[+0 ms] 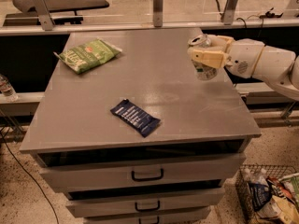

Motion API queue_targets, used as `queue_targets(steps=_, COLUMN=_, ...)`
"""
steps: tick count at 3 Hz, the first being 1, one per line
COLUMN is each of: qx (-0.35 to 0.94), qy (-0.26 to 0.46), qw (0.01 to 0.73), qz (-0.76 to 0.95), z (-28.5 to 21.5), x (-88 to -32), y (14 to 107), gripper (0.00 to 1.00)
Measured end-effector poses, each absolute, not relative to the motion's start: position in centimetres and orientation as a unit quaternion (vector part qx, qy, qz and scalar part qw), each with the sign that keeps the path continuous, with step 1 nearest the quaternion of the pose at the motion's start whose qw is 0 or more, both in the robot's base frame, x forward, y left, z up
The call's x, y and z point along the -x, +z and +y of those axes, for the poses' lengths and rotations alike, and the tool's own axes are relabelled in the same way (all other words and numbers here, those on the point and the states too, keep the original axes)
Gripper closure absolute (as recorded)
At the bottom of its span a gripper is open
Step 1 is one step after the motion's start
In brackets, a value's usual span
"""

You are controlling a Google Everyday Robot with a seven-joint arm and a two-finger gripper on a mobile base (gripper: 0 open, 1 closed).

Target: Place 7up can upright

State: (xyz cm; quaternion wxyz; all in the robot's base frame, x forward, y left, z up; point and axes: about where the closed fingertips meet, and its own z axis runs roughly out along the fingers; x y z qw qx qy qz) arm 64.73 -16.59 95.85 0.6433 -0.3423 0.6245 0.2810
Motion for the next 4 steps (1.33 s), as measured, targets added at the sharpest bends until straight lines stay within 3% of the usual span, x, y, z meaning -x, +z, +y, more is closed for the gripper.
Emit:
queue_targets(steps=2, qx=0.334, qy=0.321, qw=0.649, qz=0.604, z=-18.9, x=-64.8, y=93.5, gripper=1.0)
queue_targets(steps=3, qx=0.306, qy=0.346, qw=0.652, qz=0.601, z=-19.4, x=-64.9, y=91.6, gripper=0.84)
queue_targets(steps=4, qx=0.302, qy=0.353, qw=0.653, qz=0.598, z=-19.3, x=-64.9, y=90.8, gripper=0.61)
